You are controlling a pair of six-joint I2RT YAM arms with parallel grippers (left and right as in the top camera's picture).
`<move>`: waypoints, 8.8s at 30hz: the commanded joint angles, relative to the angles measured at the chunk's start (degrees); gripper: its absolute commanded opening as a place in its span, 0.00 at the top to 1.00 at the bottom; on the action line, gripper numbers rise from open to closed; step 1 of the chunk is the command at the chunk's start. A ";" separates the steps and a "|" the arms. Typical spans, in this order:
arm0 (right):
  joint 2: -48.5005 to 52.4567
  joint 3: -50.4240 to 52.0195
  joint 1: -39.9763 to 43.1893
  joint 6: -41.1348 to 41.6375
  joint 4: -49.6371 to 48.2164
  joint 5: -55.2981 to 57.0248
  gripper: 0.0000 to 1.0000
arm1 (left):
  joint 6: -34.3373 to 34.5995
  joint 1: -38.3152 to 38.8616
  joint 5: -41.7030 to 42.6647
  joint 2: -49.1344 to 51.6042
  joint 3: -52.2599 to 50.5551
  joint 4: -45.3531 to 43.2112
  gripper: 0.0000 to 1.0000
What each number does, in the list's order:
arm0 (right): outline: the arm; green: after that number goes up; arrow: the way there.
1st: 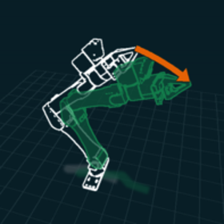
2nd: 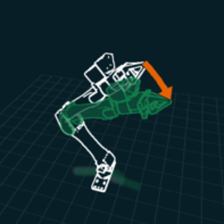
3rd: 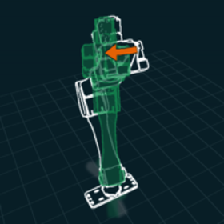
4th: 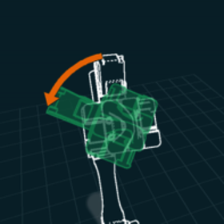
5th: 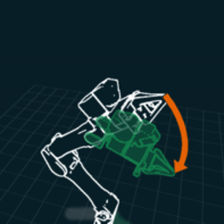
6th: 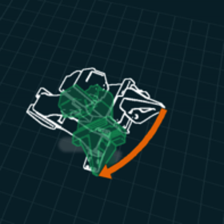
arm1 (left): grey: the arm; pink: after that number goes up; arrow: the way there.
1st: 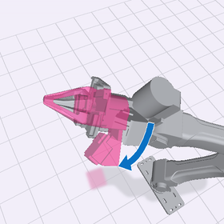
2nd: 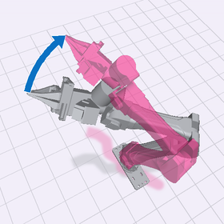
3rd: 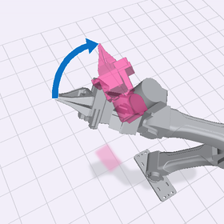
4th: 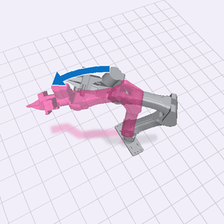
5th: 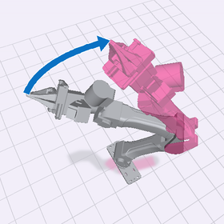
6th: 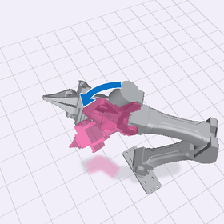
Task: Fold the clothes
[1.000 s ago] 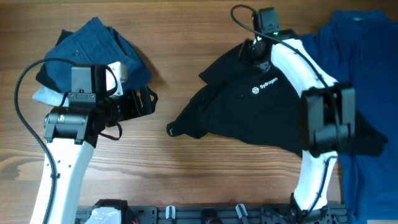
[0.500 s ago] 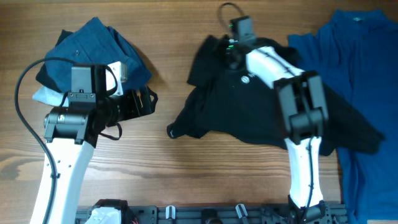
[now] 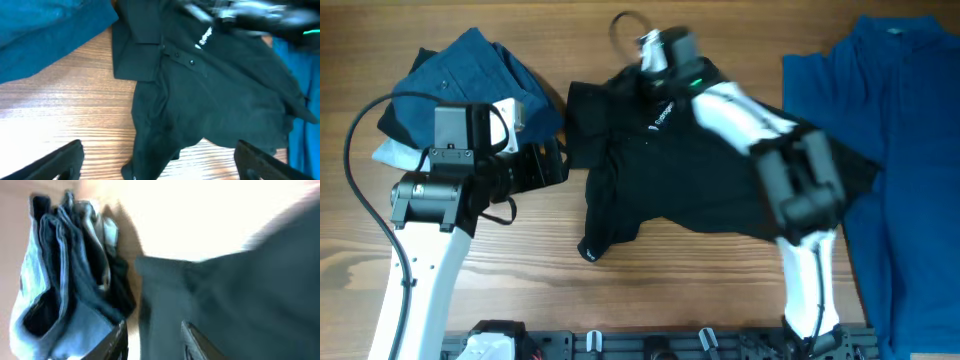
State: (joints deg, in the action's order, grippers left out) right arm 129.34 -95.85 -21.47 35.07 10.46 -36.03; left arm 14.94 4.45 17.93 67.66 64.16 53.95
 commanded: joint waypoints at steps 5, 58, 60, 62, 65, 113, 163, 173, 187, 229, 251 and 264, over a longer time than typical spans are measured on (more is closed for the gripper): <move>-20.55 -0.79 18.18 -11.02 31.95 22.71 0.75 | -0.98 0.33 4.17 -0.15 1.07 -1.90 0.14; -5.64 4.59 21.20 -2.43 35.93 23.61 0.96 | -1.01 0.33 6.91 -0.15 1.07 -4.26 0.07; -3.30 4.59 19.98 3.74 32.11 23.56 0.96 | -1.01 0.33 6.91 -0.15 1.07 -4.26 0.07; -0.92 4.59 19.12 8.39 27.85 23.58 0.96 | -1.01 0.33 6.91 -0.15 1.07 -4.24 0.07; 2.19 4.59 18.38 13.14 23.56 23.50 0.96 | -0.98 0.33 6.93 -0.15 1.07 -4.22 0.07; -39.15 0.72 21.57 -20.06 57.11 6.05 0.58 | 1.40 -22.99 -12.55 46.10 1.07 -36.85 0.96; -38.80 0.72 22.58 -18.60 59.93 24.46 0.28 | -1.27 13.60 -4.98 40.74 0.83 -16.70 0.55; -38.80 0.72 22.58 -18.56 59.91 24.70 0.26 | 7.41 11.87 -26.97 44.65 0.70 -13.14 0.96; -33.09 25.33 23.06 -15.37 44.68 33.73 0.25 | 13.75 -4.68 -26.80 44.26 0.76 -11.45 0.96; -28.46 49.46 26.93 -8.98 38.95 18.45 0.96 | 0.96 5.09 -4.92 15.93 -8.63 6.49 0.34; -46.73 46.95 26.91 -11.13 44.44 25.11 0.96 | 10.73 8.04 8.11 14.53 -21.35 -2.67 0.96; -46.73 43.23 26.93 -15.41 47.54 20.04 0.96 | 12.57 7.98 -6.97 -5.97 -4.42 3.76 0.96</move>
State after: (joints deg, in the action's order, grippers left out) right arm 83.35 -48.93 5.45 20.69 61.21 -12.62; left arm 26.50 12.08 17.91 61.45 56.69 60.40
